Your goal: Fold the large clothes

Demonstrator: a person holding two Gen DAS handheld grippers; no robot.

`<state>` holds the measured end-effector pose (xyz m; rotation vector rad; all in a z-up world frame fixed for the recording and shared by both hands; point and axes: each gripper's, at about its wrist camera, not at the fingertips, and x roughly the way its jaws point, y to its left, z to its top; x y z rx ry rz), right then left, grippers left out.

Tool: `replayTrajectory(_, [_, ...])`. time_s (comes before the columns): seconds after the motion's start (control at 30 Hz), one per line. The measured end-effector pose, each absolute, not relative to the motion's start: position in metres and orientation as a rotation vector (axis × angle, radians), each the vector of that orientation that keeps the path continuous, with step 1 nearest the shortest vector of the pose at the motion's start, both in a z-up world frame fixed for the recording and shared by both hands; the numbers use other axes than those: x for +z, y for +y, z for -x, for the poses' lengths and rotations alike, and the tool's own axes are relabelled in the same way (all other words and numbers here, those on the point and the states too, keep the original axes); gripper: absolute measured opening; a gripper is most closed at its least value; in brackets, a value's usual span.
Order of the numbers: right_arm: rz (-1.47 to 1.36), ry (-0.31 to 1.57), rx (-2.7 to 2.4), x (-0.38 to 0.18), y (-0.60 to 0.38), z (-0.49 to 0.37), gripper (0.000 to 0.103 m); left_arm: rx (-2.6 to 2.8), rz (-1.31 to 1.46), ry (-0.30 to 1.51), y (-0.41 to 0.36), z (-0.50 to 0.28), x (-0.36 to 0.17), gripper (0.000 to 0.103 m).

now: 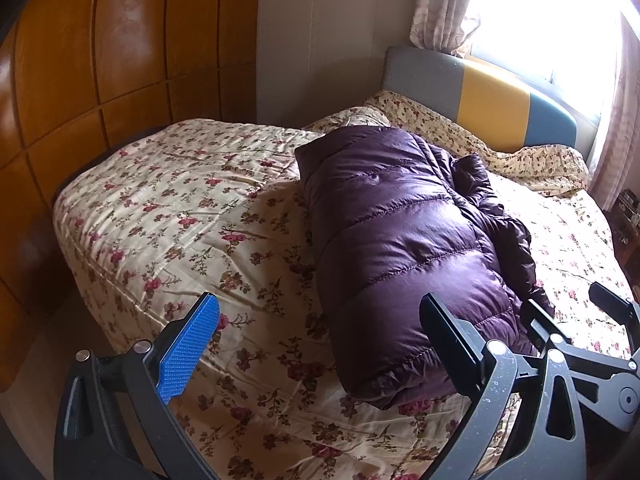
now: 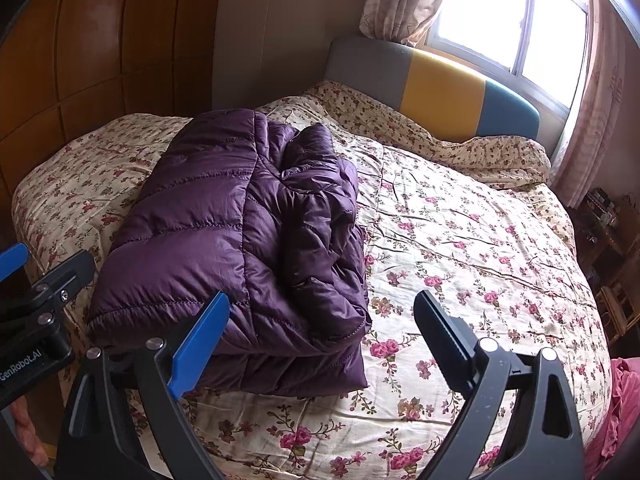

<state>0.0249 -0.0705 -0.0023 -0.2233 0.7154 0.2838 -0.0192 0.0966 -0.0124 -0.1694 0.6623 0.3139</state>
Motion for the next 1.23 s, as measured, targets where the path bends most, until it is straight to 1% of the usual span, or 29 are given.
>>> replayTrajectory(0.43, [0.214,0.725,0.257,-0.004,-0.08,-0.023,0.094,0.306,0.126,0.623,0.082,0.028,-0.001,0.099])
replayTrajectory(0.77, [0.231,0.725,0.242,-0.006,-0.078,-0.024,0.096,0.271,0.123,0.623,0.076,0.029,-0.004,0.099])
replayTrajectory(0.87, [0.231,0.731,0.238,-0.008,-0.078,-0.026,0.096,0.264,0.114,0.62,0.074,0.029,-0.004,0.094])
replayTrajectory(1.23, [0.209,0.724,0.244,-0.005,-0.077,-0.027,0.096,0.287,0.13,0.663,0.078,0.024,-0.01,0.094])
